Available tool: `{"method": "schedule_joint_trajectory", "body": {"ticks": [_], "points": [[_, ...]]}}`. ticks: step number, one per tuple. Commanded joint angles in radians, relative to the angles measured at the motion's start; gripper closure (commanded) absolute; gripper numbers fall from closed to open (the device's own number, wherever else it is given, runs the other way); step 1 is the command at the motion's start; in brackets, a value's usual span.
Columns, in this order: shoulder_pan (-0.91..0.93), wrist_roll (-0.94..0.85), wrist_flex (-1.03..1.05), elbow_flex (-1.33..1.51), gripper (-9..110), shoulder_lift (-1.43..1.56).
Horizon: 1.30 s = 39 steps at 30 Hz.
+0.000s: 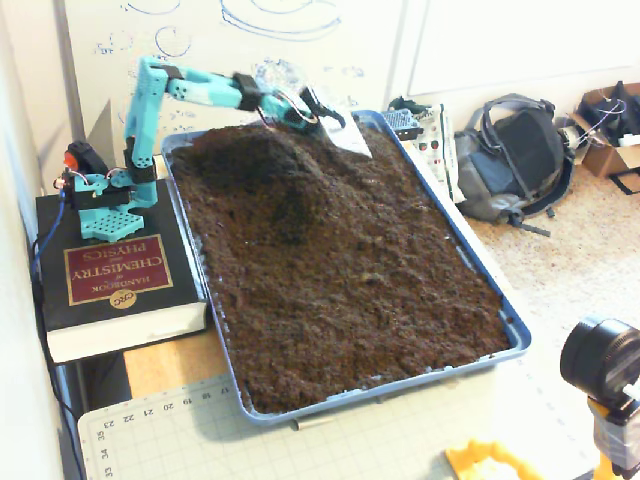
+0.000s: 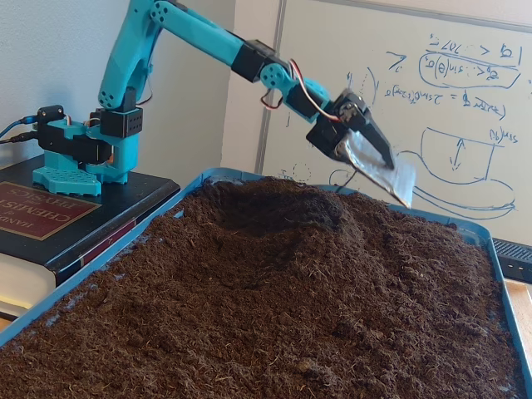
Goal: Build a berm.
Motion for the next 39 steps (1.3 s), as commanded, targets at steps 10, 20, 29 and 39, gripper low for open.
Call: {"method": "schedule_joint_trajectory", "body": {"ticks": [10,20,29,39], "points": [[0.078,-0.143,-0.018,-0.221,101,-0.195],[0.084,-0.158,-0.025,-0.295,101,-0.422],[0.086,-0.158,-0.012,-0.219,101,-0.492],[0.086,-0.158,-0.012,0.057,101,-0.325]]}}
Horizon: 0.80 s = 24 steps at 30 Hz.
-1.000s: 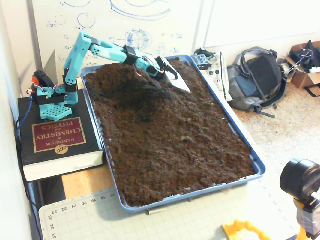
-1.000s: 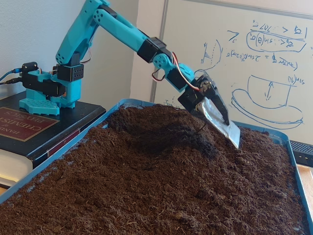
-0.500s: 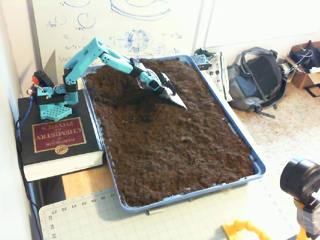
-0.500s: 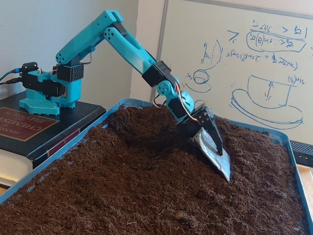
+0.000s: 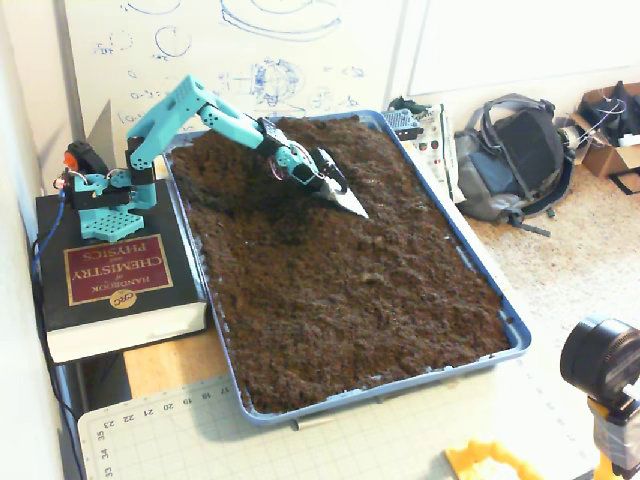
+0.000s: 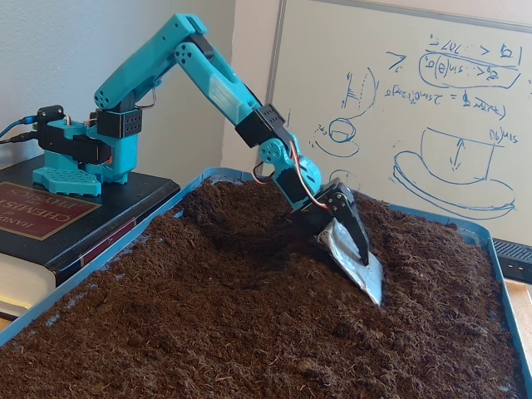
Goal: Build a berm.
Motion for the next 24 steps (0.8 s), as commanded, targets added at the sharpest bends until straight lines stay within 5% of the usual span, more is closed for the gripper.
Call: {"method": "schedule_joint_trajectory", "body": {"ticks": [1,24], "points": [[0.017,-0.008,0.006,0.127,101,0.084],[-0.009,0.009,0.341,0.256,101,0.494]]}}
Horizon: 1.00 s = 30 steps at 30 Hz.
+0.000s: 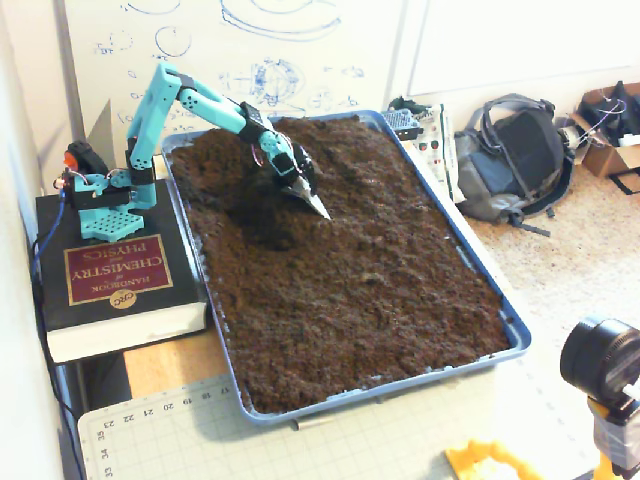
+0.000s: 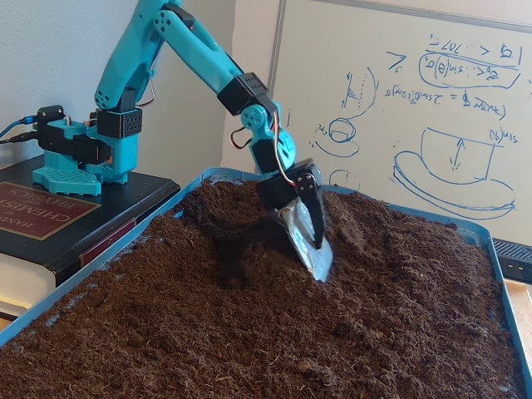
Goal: Build a berm.
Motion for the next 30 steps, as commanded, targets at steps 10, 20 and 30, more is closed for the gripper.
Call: {"method": "schedule_joint_trajectory", "body": {"ticks": [10,20,30], "points": [[-0.038,0.146,0.051,-0.026,101,0.594],[-0.026,0.078,0.543,0.207,101,0.813],[0.098,0.026,0.904,0.342,101,0.868]]}}
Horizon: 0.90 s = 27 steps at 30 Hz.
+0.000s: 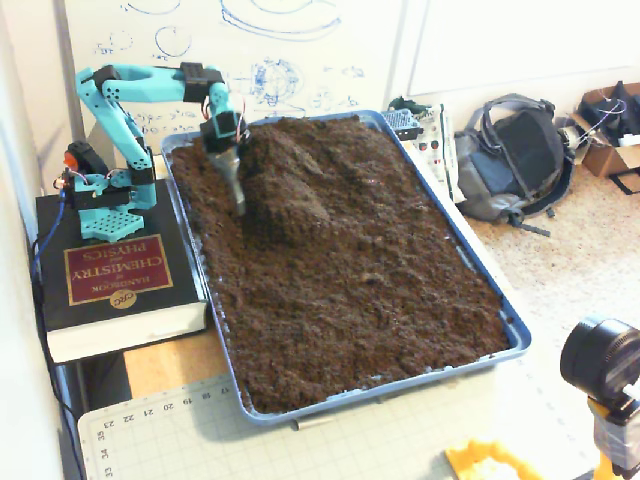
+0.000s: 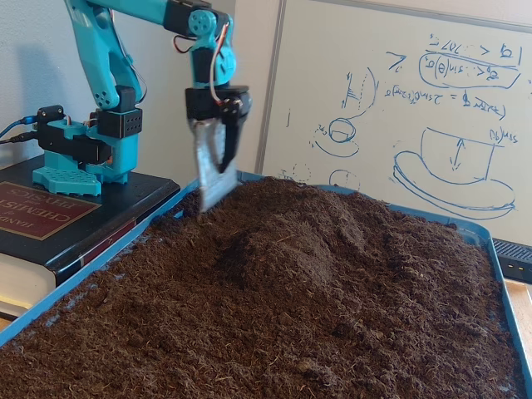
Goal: Build a berm.
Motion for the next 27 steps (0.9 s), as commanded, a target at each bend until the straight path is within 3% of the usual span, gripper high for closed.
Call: {"method": "schedule_joint_trajectory", "body": {"ticks": [1,13,19,27], "points": [[0.08,-0.011,0.034,0.008,101,0.063],[0.239,-0.278,-0.04,0.018,101,-0.129],[0.27,-0.282,-0.222,0.034,101,-0.31],[0.262,-0.272,-0.288,0.034,101,-0.439]]}}
